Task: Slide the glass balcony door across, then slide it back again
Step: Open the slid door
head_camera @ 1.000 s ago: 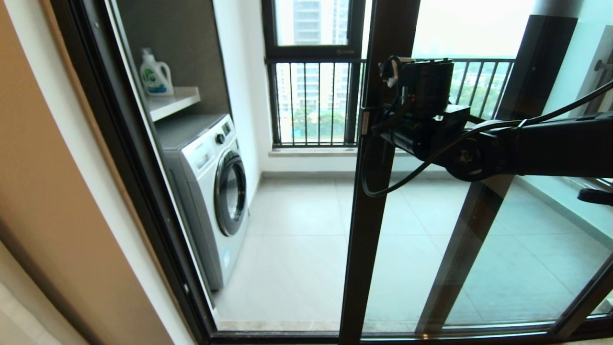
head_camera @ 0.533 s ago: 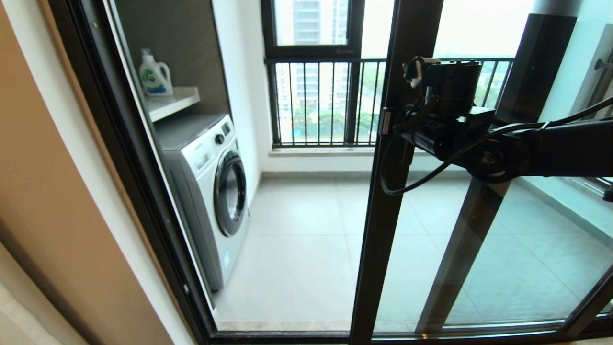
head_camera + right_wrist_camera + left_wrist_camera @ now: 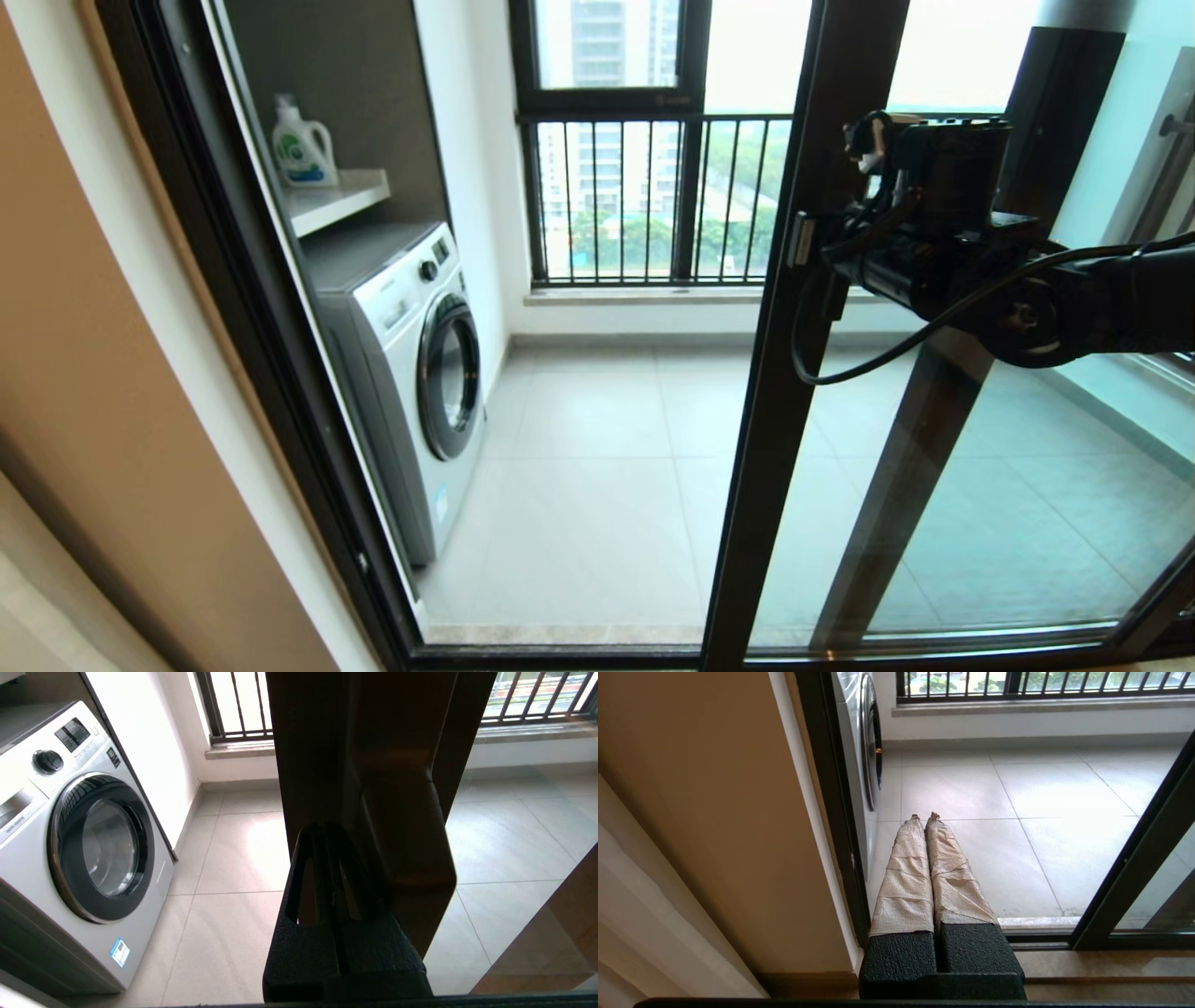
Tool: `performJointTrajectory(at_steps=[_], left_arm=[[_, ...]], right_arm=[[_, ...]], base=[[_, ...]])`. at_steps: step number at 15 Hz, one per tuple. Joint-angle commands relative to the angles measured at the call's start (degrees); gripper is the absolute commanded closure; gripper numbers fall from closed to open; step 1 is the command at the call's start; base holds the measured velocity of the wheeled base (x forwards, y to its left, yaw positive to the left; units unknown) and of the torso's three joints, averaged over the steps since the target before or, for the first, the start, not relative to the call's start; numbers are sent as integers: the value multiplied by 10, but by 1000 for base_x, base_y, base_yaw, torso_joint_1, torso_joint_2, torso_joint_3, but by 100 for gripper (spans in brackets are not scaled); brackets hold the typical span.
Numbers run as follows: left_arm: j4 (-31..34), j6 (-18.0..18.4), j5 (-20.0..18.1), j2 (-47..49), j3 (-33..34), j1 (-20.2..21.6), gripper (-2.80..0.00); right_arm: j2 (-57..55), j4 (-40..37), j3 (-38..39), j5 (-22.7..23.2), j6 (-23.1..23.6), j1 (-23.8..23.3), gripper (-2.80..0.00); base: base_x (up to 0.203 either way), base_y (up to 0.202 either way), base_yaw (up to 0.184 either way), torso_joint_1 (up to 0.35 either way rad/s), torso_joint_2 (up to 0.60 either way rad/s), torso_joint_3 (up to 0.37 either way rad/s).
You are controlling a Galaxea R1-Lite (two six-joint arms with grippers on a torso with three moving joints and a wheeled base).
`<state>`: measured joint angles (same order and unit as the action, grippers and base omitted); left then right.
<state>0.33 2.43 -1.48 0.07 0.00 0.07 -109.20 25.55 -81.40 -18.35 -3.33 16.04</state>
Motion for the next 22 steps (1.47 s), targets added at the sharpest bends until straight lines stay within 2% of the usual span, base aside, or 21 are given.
performJointTrajectory(at_steps=[1,6,10,16,19,22], left_arm=[[0,0,0,0,1,0,0],[0,0,0,0,1,0,0],[0,0,0,0,1,0,0],[0,0,0,0,1,0,0],[0,0,0,0,1,0,0],[0,0,0,0,1,0,0]], right_arm=[[26,6,21,14,0,-31,0],[51,12,57,39,-1,-72,0],[62,51,94,51,7,-101,0],[86,56,109,107,9,-182,0],[97,56,116,117,8,-205,0],[97,56,118,149,8,-243,0]], base=[[0,0,0,0,0,0],[0,0,0,0,0,0],[0,0,0,0,0,0],[0,0,0,0,0,0],[0,0,0,0,0,0],[0,0,0,0,0,0]])
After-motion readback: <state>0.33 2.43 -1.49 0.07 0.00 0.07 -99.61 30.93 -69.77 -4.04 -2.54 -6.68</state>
